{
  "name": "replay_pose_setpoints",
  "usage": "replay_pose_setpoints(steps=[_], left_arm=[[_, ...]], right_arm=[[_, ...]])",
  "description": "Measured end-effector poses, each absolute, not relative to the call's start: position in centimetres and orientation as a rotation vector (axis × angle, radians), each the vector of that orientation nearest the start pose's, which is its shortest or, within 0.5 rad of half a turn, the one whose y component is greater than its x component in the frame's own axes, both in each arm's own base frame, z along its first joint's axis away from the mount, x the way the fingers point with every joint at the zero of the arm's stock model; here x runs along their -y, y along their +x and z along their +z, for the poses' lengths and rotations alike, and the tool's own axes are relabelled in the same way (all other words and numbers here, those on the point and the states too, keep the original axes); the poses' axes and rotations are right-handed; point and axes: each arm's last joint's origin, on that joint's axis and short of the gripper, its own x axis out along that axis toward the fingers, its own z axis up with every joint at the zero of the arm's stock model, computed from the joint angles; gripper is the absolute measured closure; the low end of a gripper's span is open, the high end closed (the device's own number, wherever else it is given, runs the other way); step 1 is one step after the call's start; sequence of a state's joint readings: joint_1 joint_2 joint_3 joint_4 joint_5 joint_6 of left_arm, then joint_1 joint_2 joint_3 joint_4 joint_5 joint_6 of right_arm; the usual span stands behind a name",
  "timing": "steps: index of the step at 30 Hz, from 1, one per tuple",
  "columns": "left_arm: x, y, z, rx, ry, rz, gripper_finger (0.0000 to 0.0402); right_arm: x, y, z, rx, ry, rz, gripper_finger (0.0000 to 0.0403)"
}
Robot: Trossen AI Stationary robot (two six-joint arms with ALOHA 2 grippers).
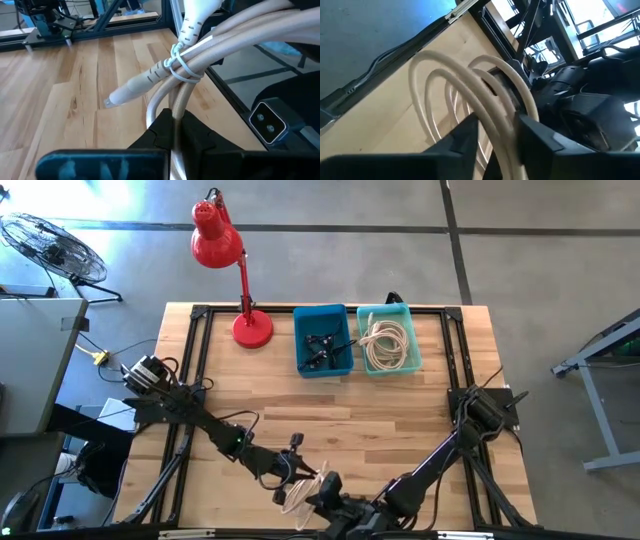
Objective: Pick & Place USB Port
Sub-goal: Put the brown HDMI cable into the green bin
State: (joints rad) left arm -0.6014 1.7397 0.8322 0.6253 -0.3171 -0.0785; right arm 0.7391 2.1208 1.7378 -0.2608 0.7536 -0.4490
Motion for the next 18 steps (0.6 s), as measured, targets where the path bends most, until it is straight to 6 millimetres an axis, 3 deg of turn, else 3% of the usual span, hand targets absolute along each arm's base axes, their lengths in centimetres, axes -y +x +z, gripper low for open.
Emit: replay_pose_setpoints(steps=[6,18], left_arm=[[19.24,29.71,18.13,-0.261,0.05,-0.247,0.0343],[19.24,29.75,18.48,-0.237,0.044,-0.234,0.0322]], right_arm=[[-30.71,36.71,23.9,-0.481,-0.869,0.076,0.0382],[-30.74,35.93,23.56,-0.518,-0.867,-0.034,0.0393]])
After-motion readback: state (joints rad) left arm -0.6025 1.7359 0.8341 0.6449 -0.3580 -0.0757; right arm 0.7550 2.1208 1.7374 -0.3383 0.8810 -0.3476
